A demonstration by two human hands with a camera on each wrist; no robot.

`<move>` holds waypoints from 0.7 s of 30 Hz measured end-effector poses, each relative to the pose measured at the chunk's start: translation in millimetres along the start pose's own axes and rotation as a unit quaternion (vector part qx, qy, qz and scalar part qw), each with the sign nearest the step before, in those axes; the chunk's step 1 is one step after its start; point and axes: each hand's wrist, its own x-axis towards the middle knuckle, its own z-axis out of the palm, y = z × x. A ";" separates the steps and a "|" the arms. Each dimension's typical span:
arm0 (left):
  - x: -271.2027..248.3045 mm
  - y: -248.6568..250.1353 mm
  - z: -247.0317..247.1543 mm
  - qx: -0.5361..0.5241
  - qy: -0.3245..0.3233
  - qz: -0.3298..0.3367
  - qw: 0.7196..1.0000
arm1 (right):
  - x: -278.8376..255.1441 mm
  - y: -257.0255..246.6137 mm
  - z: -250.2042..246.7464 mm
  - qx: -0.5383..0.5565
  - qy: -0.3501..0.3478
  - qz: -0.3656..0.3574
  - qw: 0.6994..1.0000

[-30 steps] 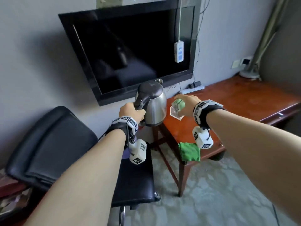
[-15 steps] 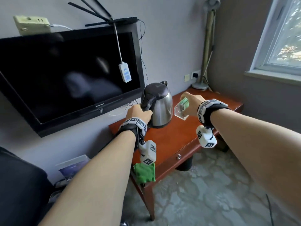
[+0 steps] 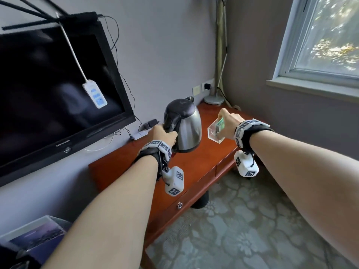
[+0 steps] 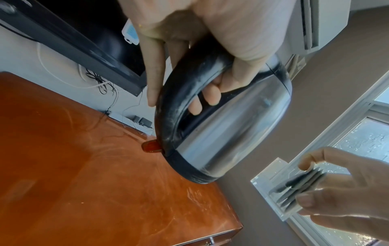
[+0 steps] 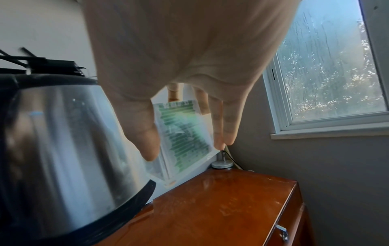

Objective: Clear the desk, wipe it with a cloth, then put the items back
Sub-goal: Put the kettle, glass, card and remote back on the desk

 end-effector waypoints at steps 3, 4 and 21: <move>36.5 5.0 35.9 -0.004 -0.015 -0.003 1.000 | 43.6 26.2 4.5 0.002 0.006 0.009 1.000; 50.2 6.9 47.9 -0.004 -0.019 -0.007 1.000 | 59.5 34.2 6.2 0.001 0.005 0.014 1.000; 310.0 15.3 223.8 0.007 -0.020 -0.063 0.998 | 330.2 136.2 49.8 -0.019 -0.065 0.075 0.995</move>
